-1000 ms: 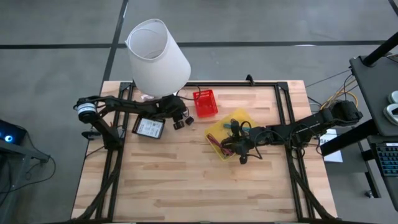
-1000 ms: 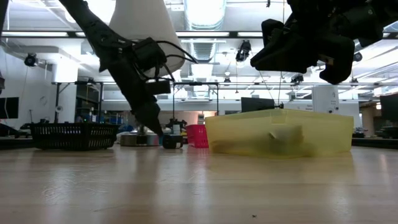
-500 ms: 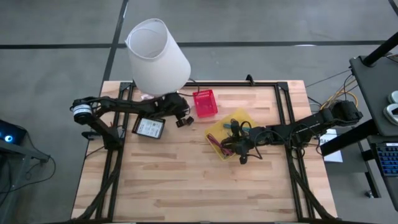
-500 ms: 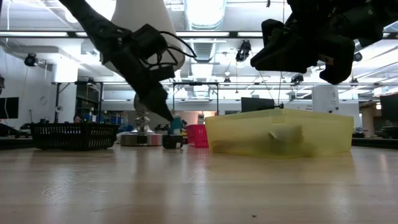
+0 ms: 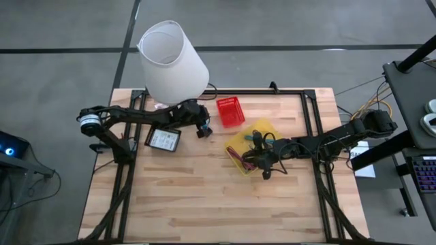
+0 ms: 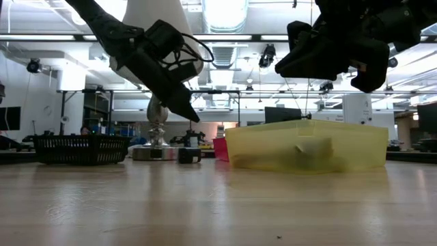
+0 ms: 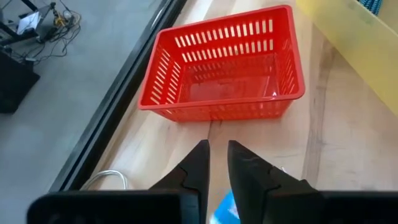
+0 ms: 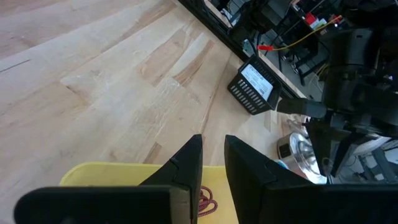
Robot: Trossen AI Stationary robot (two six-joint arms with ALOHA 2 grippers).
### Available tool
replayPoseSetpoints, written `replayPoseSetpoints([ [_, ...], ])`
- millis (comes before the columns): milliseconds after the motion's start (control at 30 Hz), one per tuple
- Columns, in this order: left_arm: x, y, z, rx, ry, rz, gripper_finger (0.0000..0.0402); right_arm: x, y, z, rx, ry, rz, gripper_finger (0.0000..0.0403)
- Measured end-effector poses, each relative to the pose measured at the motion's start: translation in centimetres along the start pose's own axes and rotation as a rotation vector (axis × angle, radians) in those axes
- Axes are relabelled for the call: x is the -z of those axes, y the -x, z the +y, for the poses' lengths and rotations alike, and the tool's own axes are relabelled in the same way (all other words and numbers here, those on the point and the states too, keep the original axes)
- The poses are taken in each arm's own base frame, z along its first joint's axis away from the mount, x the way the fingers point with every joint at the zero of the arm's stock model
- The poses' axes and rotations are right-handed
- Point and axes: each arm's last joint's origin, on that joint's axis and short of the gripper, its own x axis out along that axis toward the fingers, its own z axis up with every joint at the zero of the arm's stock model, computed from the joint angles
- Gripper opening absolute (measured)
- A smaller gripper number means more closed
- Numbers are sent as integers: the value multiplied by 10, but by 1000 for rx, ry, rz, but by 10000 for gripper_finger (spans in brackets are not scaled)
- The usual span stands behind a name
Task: Pick and place items into bin
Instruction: Put the blue charger adapter into the red bin
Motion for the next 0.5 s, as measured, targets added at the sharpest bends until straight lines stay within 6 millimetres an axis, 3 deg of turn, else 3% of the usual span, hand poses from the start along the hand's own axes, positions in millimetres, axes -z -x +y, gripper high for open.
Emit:
replayPoseSetpoints([
  [300,2,0,-1,9,5,7,42,0,0,0,0,0,0,57],
  [500,6,0,-2,40,72,48,124,0,0,0,0,0,0,57],
])
